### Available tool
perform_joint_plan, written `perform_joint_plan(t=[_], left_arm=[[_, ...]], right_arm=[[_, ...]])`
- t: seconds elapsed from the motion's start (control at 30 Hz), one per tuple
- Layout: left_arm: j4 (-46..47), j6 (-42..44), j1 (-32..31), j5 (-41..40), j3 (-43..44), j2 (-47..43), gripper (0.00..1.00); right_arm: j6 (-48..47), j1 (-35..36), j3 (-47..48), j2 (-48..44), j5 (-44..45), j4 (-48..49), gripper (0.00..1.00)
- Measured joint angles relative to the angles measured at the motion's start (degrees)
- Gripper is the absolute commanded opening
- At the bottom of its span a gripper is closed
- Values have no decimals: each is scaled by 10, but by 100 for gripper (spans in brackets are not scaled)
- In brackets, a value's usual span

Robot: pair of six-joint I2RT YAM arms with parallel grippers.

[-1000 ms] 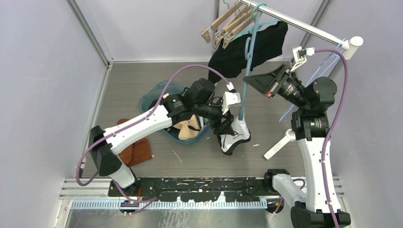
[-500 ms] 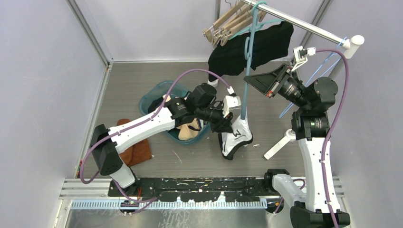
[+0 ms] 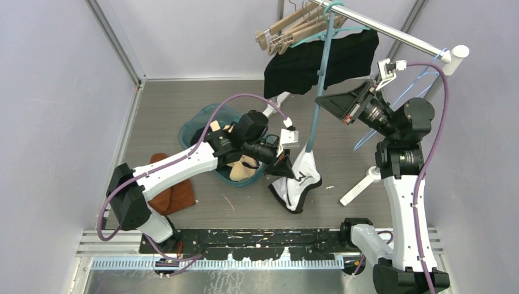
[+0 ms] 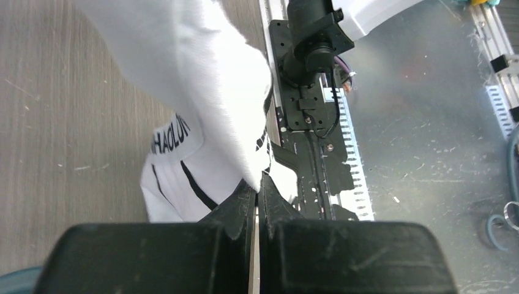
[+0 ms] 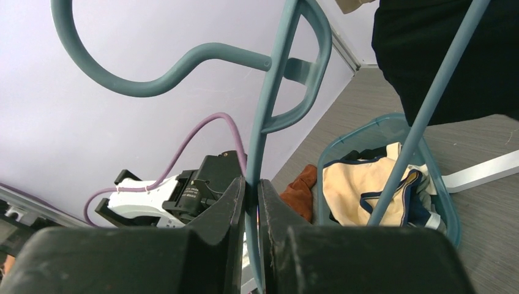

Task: Remove the underwear clipped to the hanger
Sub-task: Remove the underwear from the hanger.

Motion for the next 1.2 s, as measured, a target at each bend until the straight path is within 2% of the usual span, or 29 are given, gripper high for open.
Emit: perform_joint_plan(t=[0.33,0.8,0.97,1.2], left_arm=[[-38,115,2,-10,-1,-30,0],[-297,394,3,18,126,-74,0],[-360,487,4,-14,113,-104,0],[-379,558,6,-95,77,-146,0]], right_arm=[[23,-9,1,7,6,5,1],[-33,-12,22,7,58,-83,1],[-41,-12,40,8,59,-106,1],[-45,-11,46,10,53,-125,1]])
